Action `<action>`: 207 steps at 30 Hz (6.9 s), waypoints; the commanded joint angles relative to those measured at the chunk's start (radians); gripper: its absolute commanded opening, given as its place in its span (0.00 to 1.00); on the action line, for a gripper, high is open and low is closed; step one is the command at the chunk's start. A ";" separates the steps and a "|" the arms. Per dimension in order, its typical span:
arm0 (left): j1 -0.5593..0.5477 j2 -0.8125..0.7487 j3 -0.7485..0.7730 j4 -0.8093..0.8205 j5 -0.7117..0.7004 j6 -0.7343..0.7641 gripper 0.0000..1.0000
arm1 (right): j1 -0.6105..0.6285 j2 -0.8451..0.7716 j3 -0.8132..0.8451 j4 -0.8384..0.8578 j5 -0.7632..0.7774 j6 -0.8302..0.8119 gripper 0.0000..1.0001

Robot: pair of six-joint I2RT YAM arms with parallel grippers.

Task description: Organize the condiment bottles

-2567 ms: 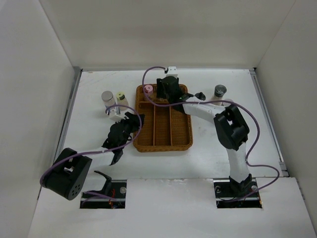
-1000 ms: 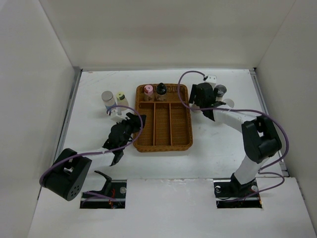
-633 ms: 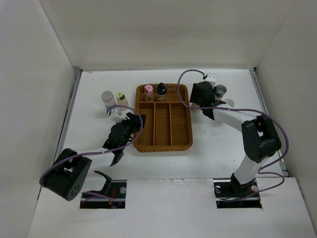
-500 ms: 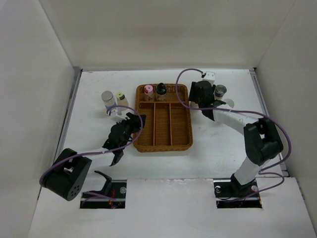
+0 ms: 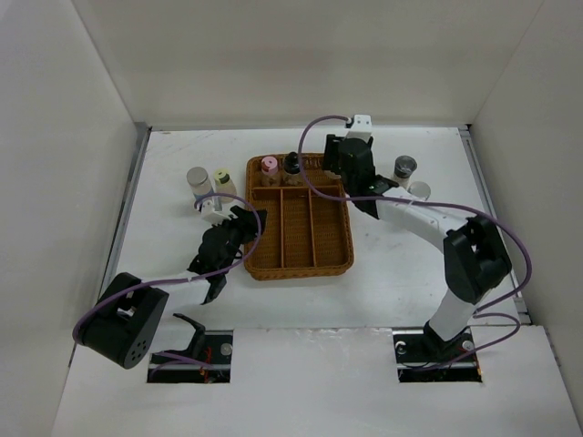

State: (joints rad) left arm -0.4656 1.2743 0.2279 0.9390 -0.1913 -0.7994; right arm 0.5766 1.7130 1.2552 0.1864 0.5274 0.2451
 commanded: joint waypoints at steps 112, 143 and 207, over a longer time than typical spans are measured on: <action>0.172 -0.143 0.561 -0.836 -0.588 0.364 0.32 | 0.202 -0.377 -0.651 0.323 -0.196 0.270 0.88; -0.166 0.250 0.760 -0.778 -0.398 0.315 0.57 | 0.188 -0.380 -0.669 0.334 -0.191 0.279 0.88; -0.142 -0.293 0.502 -0.984 -0.341 0.278 0.32 | 0.187 -0.335 -0.655 0.337 -0.188 0.269 0.89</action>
State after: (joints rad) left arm -0.5495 0.9611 0.7322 -0.0284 -0.5644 -0.5228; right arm 0.7658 1.3705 0.5663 0.4797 0.3309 0.5232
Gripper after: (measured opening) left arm 0.478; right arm 0.897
